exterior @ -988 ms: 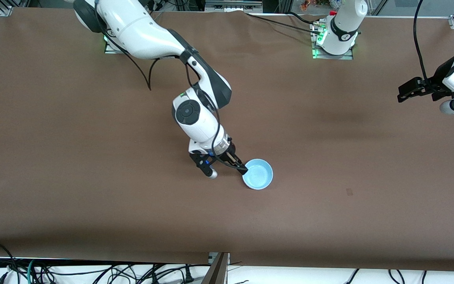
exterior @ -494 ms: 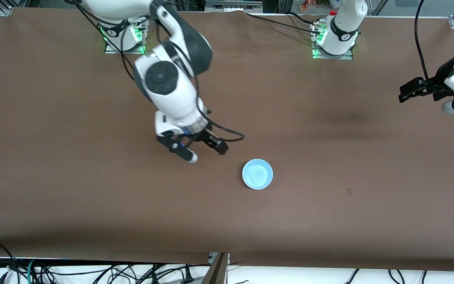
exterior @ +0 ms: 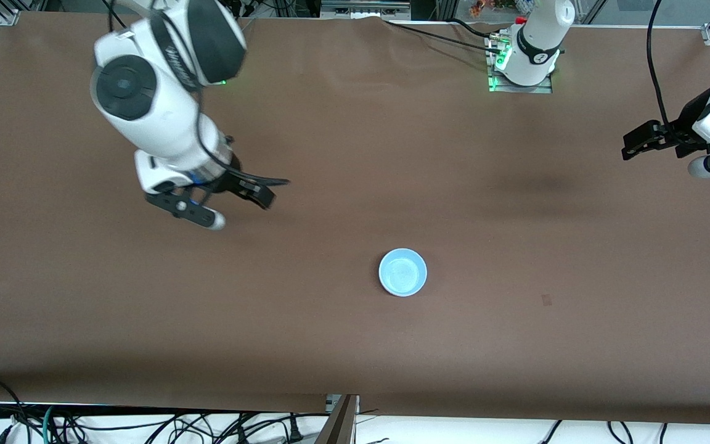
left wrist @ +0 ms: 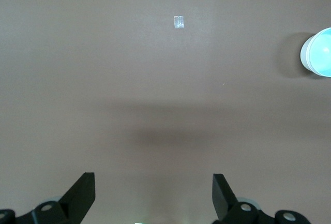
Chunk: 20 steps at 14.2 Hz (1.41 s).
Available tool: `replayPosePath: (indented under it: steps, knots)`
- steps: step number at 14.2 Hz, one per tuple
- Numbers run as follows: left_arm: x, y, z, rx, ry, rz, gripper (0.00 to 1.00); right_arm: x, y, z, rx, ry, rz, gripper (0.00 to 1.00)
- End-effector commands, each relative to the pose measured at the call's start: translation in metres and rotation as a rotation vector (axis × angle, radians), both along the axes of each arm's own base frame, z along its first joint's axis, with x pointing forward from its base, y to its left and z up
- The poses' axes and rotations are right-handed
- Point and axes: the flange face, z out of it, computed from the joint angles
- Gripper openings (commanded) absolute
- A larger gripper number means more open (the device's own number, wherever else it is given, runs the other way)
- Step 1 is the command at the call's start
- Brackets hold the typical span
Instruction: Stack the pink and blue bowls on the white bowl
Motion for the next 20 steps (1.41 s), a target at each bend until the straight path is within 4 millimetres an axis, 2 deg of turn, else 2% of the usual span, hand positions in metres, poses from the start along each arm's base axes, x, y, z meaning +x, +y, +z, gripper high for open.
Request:
replayPosePath:
  steps: [1,3,5,6,9,12,13,15,20]
  knots:
    - [-0.002,0.001,0.007,0.025,-0.008,-0.011,1.0,-0.017,-0.068,0.006,0.016,0.063,0.066,1.0]
    - [-0.002,0.001,0.007,0.024,-0.008,-0.013,1.0,-0.011,-0.119,0.017,0.043,0.083,0.082,1.0]
    - [-0.002,0.001,0.007,0.024,-0.008,-0.013,1.0,-0.016,-0.154,0.029,0.06,0.078,0.088,1.0]
    - [-0.002,0.001,0.008,0.025,-0.01,-0.013,1.0,-0.024,-0.191,0.037,0.082,0.076,0.075,1.0]
    - [-0.003,0.004,0.01,0.023,-0.008,-0.014,1.0,-0.042,-0.234,0.053,0.124,0.07,0.192,1.0]
    - [-0.003,0.005,0.009,0.022,-0.008,-0.013,1.0,-0.069,-0.251,0.069,0.034,0.044,0.256,1.0]
    - [-0.003,0.005,0.008,0.023,-0.006,-0.011,1.0,-0.076,-0.247,0.071,-0.016,0.046,0.285,1.0]
    - [-0.001,0.004,0.007,0.023,-0.008,-0.01,1.0,-0.08,-0.261,0.072,-0.032,0.063,0.274,1.0]
    - [-0.002,0.005,0.008,0.023,-0.008,-0.007,1.0,-0.08,-0.263,0.086,-0.039,0.037,0.299,1.0]
